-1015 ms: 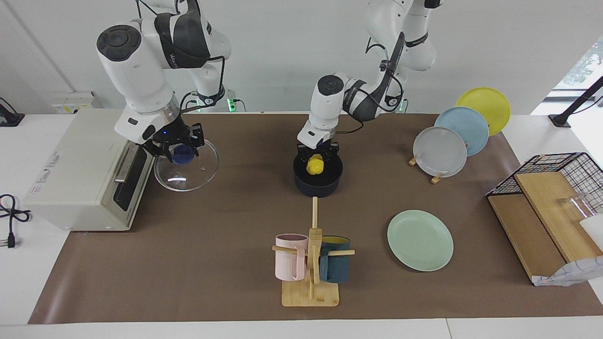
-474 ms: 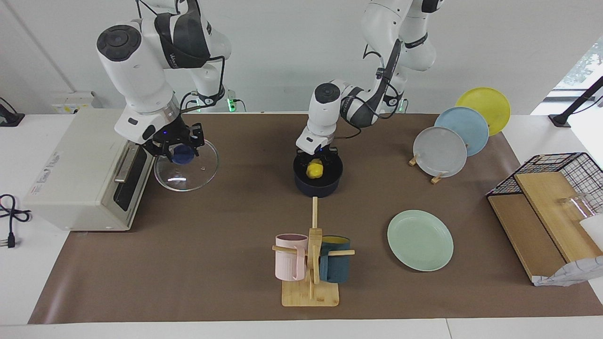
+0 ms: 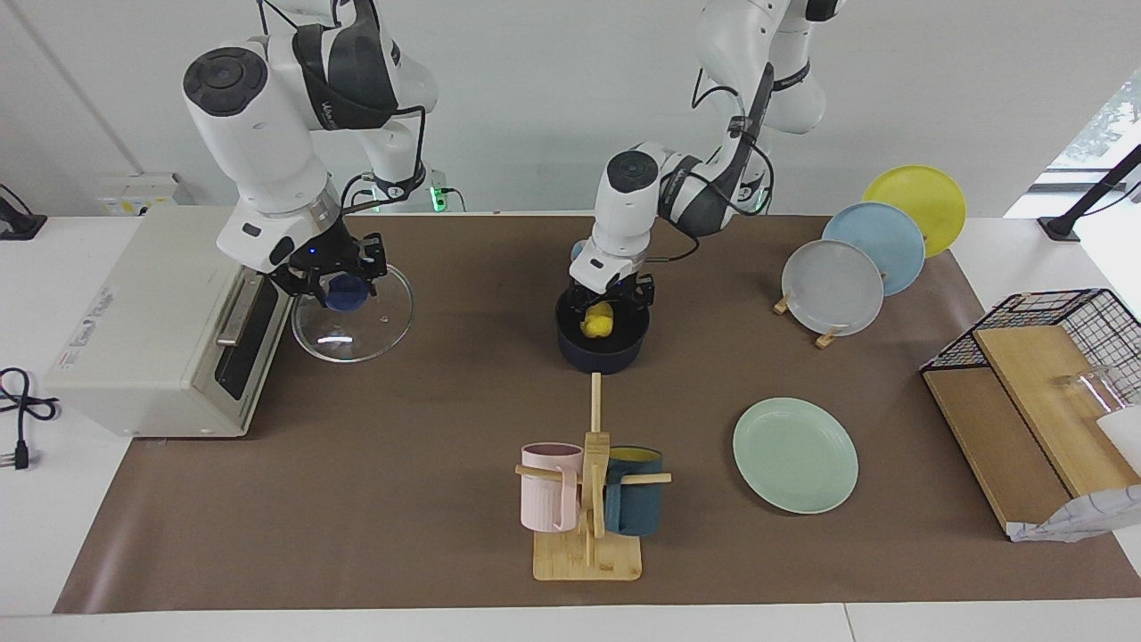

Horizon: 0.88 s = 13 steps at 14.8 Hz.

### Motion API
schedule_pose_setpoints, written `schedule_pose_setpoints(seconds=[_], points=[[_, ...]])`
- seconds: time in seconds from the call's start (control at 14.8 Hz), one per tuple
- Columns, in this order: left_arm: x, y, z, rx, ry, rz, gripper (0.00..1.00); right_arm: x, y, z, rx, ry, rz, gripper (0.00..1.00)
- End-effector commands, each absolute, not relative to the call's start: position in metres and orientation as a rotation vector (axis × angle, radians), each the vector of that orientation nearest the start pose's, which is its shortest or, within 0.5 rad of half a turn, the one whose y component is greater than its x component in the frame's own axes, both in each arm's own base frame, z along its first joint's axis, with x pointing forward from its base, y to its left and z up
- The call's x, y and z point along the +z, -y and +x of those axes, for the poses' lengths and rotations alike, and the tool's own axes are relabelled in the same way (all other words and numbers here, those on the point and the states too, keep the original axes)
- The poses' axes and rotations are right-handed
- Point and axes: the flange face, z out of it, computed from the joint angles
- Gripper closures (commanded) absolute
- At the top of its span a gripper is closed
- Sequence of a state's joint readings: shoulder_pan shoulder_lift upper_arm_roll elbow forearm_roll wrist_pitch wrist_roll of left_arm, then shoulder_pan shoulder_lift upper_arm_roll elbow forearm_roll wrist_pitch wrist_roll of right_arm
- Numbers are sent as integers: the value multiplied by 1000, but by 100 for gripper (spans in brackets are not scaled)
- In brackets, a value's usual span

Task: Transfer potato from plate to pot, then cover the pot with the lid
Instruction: 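Withdraw the left gripper while the right gripper carries the lid toward the pot, then lower the glass lid onto the pot with the right gripper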

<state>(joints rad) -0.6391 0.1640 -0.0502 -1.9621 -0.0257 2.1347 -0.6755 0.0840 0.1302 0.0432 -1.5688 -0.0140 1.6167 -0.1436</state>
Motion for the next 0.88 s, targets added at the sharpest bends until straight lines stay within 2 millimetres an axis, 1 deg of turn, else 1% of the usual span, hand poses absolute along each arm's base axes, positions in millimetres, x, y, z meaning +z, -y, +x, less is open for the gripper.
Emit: schedule_pose_setpoints(seconds=[0.0,0.07,0.14,0.2,0.27,0.34,0.41,0.47,0.54,0.61,0.68,0.74,0.81], points=[[462,350,479,36,44,-3182,0,559,-75,586,137,367,-3121,100],[484,332,489,19,55,-3191,0,561,-82,584,137,357,-3123,100],[506,304,504,-4,62,-3198,0,563,-96,579,146,375,-3119,100],[523,275,516,-15,49,-3198,0,564,-112,576,146,361,-3121,100],[538,241,528,-14,25,-3197,0,567,-132,572,136,335,-3123,100],[550,206,538,-16,-2,-3195,0,571,-160,565,123,330,-3124,100],[557,178,545,-9,-38,-3192,0,572,-185,558,120,327,-3124,100],[562,149,552,0,-68,-3189,0,574,-212,549,104,287,-3129,100],[566,127,555,-6,-108,-3187,0,574,-243,538,86,248,-3130,100],[570,107,557,-15,-167,-3183,0,571,-272,531,54,215,-3119,100],[575,91,557,-28,-214,-3180,0,565,-307,520,27,228,-3109,100],[577,80,555,-20,-230,-3178,0,551,-344,509,27,222,-3101,100],[580,74,552,-4,-238,-3176,0,533,-375,505,8,159,-3082,100]])
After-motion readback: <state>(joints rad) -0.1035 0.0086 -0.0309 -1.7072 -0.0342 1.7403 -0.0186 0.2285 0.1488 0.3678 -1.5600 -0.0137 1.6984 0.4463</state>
